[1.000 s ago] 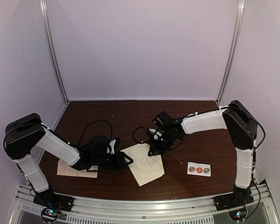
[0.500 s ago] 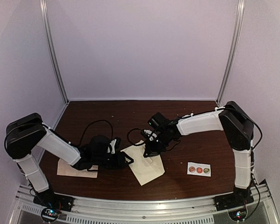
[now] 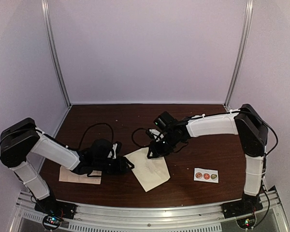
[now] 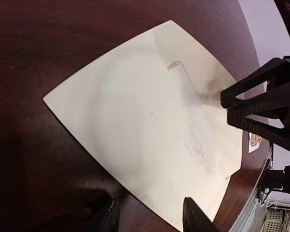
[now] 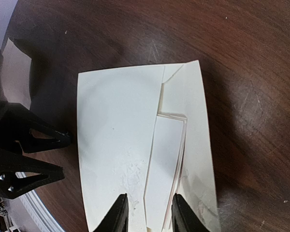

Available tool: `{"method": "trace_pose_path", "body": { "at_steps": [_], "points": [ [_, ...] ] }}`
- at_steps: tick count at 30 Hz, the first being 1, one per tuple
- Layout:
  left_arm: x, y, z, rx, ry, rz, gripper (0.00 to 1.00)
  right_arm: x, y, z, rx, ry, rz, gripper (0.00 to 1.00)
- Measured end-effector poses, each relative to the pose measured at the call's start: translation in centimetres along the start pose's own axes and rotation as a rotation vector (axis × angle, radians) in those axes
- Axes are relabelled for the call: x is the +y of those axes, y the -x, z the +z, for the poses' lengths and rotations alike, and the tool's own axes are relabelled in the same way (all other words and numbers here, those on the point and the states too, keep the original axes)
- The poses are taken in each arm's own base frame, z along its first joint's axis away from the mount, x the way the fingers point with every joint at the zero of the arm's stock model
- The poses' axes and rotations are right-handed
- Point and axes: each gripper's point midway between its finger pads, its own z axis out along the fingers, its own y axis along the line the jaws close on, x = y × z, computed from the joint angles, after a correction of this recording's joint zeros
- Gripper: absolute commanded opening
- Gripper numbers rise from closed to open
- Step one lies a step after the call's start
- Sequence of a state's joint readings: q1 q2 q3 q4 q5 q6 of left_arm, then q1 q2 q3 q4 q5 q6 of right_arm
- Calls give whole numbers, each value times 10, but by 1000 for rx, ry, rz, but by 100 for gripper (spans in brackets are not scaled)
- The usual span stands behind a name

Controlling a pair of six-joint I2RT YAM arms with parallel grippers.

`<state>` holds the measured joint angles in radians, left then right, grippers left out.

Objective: Place the letter into the envelope and seal it

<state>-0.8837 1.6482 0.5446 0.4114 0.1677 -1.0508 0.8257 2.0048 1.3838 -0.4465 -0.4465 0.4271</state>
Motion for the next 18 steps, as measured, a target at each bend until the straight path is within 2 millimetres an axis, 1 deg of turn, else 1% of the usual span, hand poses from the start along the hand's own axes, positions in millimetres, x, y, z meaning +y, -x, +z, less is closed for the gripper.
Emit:
{"method": "trace_pose_path", "body": {
  "at_steps": [3, 5, 8, 12, 18],
  "points": [
    [4, 3, -2, -7, 18, -2, 45, 4, 5, -10, -25, -5, -16, 32],
    [5, 3, -2, -9, 20, -2, 43, 5, 7, -12, -35, -9, -22, 32],
    [6, 3, -2, -9, 23, -2, 39, 4, 7, -12, -38, -16, -23, 29],
    [7, 4, 0, -8, 27, -1, 37, 5, 8, -12, -42, -19, -25, 27],
    [6, 6, 4, -8, 27, 2, 36, 5, 8, -10, -46, -21, -28, 27]
  ]
}}
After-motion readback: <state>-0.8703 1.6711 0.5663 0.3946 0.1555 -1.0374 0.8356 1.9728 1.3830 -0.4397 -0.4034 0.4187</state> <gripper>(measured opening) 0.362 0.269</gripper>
